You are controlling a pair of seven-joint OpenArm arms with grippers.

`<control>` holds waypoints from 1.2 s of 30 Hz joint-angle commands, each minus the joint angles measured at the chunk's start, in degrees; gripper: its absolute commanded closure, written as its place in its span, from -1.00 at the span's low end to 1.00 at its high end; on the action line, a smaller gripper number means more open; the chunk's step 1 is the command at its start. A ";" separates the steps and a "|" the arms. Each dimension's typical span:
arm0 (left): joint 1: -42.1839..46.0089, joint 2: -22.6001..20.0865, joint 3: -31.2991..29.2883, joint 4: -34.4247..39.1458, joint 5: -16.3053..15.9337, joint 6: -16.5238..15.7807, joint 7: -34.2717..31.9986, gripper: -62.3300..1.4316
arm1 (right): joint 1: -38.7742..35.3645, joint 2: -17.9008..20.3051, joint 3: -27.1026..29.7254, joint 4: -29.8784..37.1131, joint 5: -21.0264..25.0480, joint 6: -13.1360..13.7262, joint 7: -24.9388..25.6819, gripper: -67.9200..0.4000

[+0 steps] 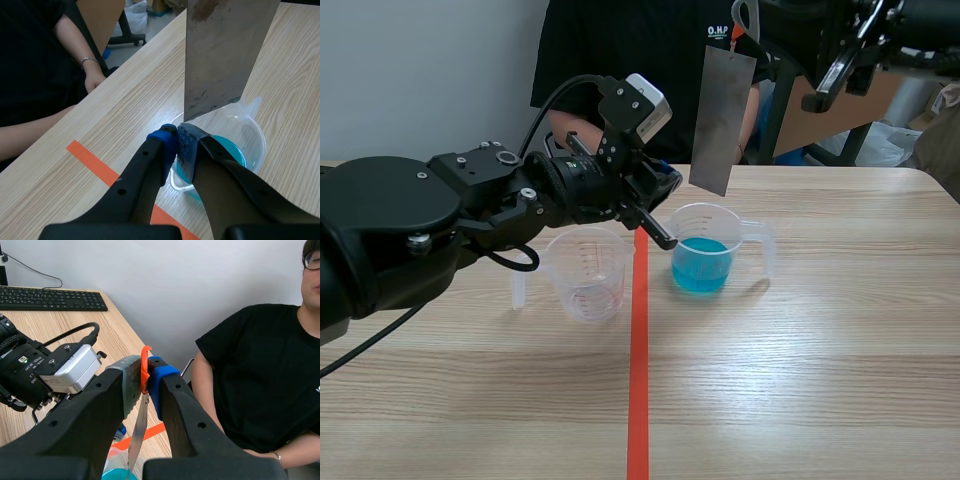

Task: Do the redox reaction experiment.
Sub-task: 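Raise the plate and point at it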

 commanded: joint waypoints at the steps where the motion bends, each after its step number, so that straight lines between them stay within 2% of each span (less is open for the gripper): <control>1: -1.18 0.63 -0.11 0.94 -0.22 0.00 -1.01 0.85 | 0.98 0.63 0.46 1.05 0.90 -0.33 0.83 0.94; 27: -1.11 0.42 -0.11 0.94 -0.20 0.00 -1.18 0.85 | 0.98 0.63 0.46 1.05 0.90 -0.33 0.85 0.94; 32: -0.66 -3.06 -0.17 1.64 -0.92 -0.17 -1.14 0.85 | 0.98 0.61 0.46 1.05 0.90 -0.33 0.87 0.94; 36: 2.36 -10.45 -0.96 6.67 -3.98 -0.11 -1.53 0.85 | 0.98 0.61 0.46 1.05 0.90 -0.33 0.87 0.94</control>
